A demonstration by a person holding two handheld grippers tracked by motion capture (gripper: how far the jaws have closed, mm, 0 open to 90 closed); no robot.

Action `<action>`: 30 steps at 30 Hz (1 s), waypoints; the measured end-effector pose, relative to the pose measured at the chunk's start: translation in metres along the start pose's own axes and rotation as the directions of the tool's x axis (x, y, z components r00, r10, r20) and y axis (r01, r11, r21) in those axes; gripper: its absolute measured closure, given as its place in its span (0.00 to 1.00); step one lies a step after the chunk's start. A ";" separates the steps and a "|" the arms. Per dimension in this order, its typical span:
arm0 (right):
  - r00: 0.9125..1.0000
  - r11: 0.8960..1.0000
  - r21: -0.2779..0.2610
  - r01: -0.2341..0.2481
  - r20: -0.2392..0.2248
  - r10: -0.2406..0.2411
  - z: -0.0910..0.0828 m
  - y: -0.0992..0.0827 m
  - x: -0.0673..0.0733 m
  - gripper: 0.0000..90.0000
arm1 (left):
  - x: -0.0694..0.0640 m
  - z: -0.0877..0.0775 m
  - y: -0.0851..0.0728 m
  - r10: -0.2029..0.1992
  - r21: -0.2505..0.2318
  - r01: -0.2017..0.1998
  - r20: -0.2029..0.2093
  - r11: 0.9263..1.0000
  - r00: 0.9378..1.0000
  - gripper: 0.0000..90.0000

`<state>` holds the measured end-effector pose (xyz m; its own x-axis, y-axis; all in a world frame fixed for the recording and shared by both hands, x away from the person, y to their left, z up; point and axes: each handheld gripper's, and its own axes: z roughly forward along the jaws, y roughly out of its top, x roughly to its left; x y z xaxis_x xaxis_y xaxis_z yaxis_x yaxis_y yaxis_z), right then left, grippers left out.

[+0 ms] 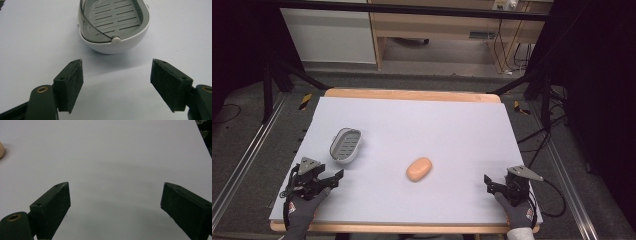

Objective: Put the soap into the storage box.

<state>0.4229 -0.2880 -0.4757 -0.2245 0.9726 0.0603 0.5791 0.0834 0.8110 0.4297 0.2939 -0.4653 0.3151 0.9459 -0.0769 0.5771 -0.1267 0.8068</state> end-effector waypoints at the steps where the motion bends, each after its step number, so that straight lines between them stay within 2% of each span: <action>1: 1.000 1.000 0.002 0.001 0.004 -0.001 0.000 0.000 0.000 0.10 | -0.001 -0.001 0.000 0.000 -0.001 0.000 0.001 1.000 1.000 0.29; 9: 1.000 1.000 -0.001 -0.004 0.010 0.004 -0.001 -0.001 0.000 0.09 | -0.007 -0.001 0.001 0.008 -0.005 -0.008 0.018 1.000 1.000 0.30; 23: 1.000 1.000 -0.003 0.005 0.024 -0.005 0.000 0.000 0.002 0.08 | -0.015 -0.005 0.004 0.046 -0.023 -0.045 0.037 0.999 0.998 0.31; 25: 1.000 1.000 -0.001 0.003 0.022 -0.003 0.000 0.000 0.003 0.08 | -0.017 -0.005 0.005 0.034 -0.030 -0.033 0.045 0.999 0.998 0.31; 30: 1.000 1.000 0.001 0.006 0.023 -0.006 0.000 0.000 0.004 0.08 | -0.020 -0.005 0.007 0.038 -0.036 -0.036 0.059 0.999 0.998 0.31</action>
<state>0.4221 -0.2845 -0.4753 -0.2101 0.9768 0.0418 0.5782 0.0896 0.8110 0.4233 0.2753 -0.4548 0.3803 0.9213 -0.0807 0.5379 -0.1493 0.8297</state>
